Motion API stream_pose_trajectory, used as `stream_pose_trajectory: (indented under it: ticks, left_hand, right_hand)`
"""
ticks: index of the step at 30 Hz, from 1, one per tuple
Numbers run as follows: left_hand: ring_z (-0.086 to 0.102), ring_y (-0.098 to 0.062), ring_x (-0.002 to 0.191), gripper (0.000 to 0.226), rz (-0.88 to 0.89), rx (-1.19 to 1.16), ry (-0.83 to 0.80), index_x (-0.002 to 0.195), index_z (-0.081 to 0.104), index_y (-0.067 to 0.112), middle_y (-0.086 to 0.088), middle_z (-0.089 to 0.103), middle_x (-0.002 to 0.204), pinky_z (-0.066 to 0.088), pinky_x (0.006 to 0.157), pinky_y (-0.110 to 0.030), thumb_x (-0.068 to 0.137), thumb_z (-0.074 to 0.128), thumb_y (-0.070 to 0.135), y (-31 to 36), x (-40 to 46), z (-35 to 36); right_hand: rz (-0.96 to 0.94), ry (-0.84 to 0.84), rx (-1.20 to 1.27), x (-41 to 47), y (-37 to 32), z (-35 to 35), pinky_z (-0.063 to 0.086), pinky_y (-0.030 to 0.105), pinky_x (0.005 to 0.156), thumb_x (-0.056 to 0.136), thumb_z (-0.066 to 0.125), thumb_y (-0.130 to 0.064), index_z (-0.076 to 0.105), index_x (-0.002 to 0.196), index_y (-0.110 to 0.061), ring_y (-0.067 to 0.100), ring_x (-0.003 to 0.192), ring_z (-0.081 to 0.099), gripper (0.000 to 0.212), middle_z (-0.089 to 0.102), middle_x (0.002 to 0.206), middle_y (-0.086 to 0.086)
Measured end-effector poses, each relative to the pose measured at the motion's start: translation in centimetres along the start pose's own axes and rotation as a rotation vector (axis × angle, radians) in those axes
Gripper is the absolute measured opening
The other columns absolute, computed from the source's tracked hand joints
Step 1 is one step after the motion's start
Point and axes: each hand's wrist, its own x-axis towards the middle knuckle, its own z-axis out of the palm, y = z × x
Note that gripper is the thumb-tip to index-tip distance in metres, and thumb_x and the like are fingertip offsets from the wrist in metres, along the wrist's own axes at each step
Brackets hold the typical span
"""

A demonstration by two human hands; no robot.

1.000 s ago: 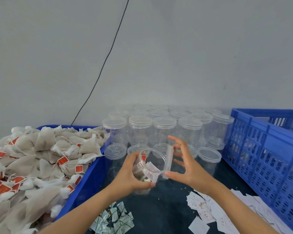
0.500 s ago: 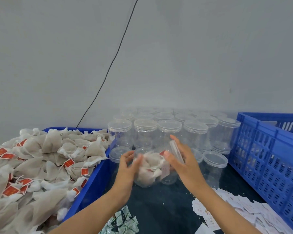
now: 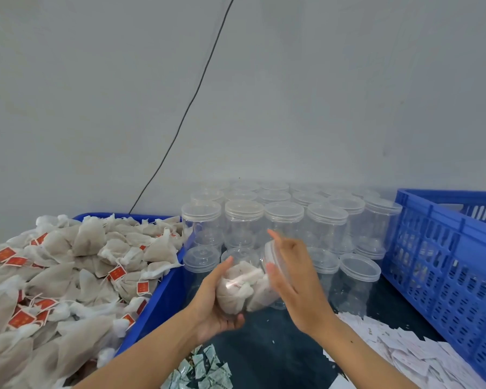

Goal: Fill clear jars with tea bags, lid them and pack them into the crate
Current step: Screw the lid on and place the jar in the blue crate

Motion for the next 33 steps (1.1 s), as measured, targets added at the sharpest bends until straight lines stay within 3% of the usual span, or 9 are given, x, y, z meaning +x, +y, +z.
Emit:
stream_pose_trajectory:
  ticks: [3, 6, 11, 14, 16, 19, 22, 28, 33]
  left_hand:
    - [0.061, -0.027, 0.066, 0.06, -0.221, 0.012, -0.027, 0.092, 0.069, 0.002, -0.016, 0.065, 0.083, 0.047, 0.039, -0.022, 0.064, 0.073, 0.056, 0.5, -0.1, -0.6]
    - [0.064, -0.035, 0.071, 0.063, -0.36, -0.01, -0.131, 0.091, 0.069, -0.003, -0.022, 0.063, 0.088, 0.048, 0.036, -0.023, 0.061, 0.075, 0.051, 1.0, -0.7, -0.6]
    - [0.065, -0.024, 0.068, 0.059, 0.064, 0.058, 0.016, 0.108, 0.066, 0.011, -0.013, 0.071, 0.09, 0.051, 0.05, -0.029, 0.074, 0.064, 0.059, 0.3, -0.2, 0.4]
    - [0.069, -0.023, 0.088, 0.058, 0.322, 0.225, 0.038, 0.125, 0.057, 0.017, -0.01, 0.072, 0.11, 0.054, 0.063, -0.029, 0.089, 0.044, 0.059, -0.3, -0.1, 0.6]
    - [0.07, -0.022, 0.086, 0.058, 0.327, 0.242, 0.054, 0.125, 0.058, 0.016, -0.011, 0.072, 0.11, 0.053, 0.06, -0.028, 0.089, 0.044, 0.059, -0.3, -0.3, 0.5]
    - [0.065, -0.023, 0.069, 0.059, 0.094, 0.039, 0.028, 0.111, 0.066, 0.01, -0.012, 0.071, 0.096, 0.048, 0.049, -0.028, 0.08, 0.059, 0.059, -0.1, -0.5, 0.4]
    - [0.061, -0.025, 0.071, 0.062, -0.055, -0.067, -0.025, 0.111, 0.065, 0.008, -0.015, 0.066, 0.094, 0.046, 0.045, -0.026, 0.071, 0.068, 0.055, -0.1, -0.6, 0.4]
    - [0.061, -0.021, 0.056, 0.062, 0.138, 0.067, 0.118, 0.098, 0.07, 0.013, -0.012, 0.071, 0.079, 0.046, 0.047, -0.025, 0.06, 0.065, 0.061, -0.7, -0.1, 0.5]
    - [0.067, -0.021, 0.066, 0.058, 0.259, 0.093, 0.121, 0.101, 0.069, 0.016, -0.01, 0.075, 0.087, 0.048, 0.052, -0.029, 0.067, 0.057, 0.062, -1.3, 0.1, 1.3]
  right_hand:
    - [-0.302, -0.076, -0.184, -0.6, 0.8, -0.5, 0.032, 0.002, 0.095, 0.087, 0.053, -0.039, 0.026, 0.149, -0.027, 0.0, 0.122, 0.033, 0.068, 0.035, 0.129, -0.004]
    - [-0.358, -0.102, -0.22, -0.8, 1.3, -0.7, 0.033, 0.01, 0.101, 0.084, 0.054, -0.035, 0.026, 0.149, -0.026, 0.005, 0.124, 0.034, 0.071, 0.037, 0.131, -0.001]
    - [-0.037, 0.031, 0.001, -0.1, -0.1, 0.3, 0.033, 0.006, 0.09, 0.094, 0.033, -0.053, 0.034, 0.14, -0.035, 0.0, 0.111, 0.043, 0.049, 0.039, 0.118, -0.014]
    - [0.255, 0.014, 0.129, 0.7, -0.7, 1.0, 0.035, 0.017, 0.079, 0.094, 0.027, -0.06, 0.045, 0.102, -0.032, 0.001, 0.1, 0.043, 0.034, 0.045, 0.103, -0.007]
    - [0.389, -0.07, 0.203, 0.9, -0.6, 0.8, 0.034, 0.019, 0.08, 0.094, 0.029, -0.058, 0.043, 0.098, -0.03, -0.002, 0.097, 0.043, 0.031, 0.044, 0.112, -0.003]
    - [0.113, -0.136, 0.078, 0.4, -1.0, 0.0, 0.028, 0.005, 0.094, 0.088, 0.023, -0.071, 0.027, 0.142, -0.038, -0.013, 0.118, 0.034, 0.063, 0.028, 0.136, -0.017]
    - [-0.211, -0.168, -0.217, 0.4, -0.1, -1.2, 0.037, 0.009, 0.092, 0.093, 0.031, -0.058, 0.026, 0.144, -0.035, 0.001, 0.121, 0.038, 0.056, 0.032, 0.136, -0.012]
    - [-0.039, -0.006, -0.086, -0.8, -0.7, 0.5, 0.035, 0.002, 0.084, 0.091, 0.02, -0.064, 0.032, 0.122, -0.041, 0.0, 0.111, 0.04, 0.04, 0.032, 0.116, -0.026]
    - [-0.014, -0.006, -0.075, -0.4, -0.8, -0.4, 0.035, 0.003, 0.086, 0.091, 0.02, -0.063, 0.032, 0.128, -0.037, -0.002, 0.118, 0.038, 0.047, 0.033, 0.121, -0.025]
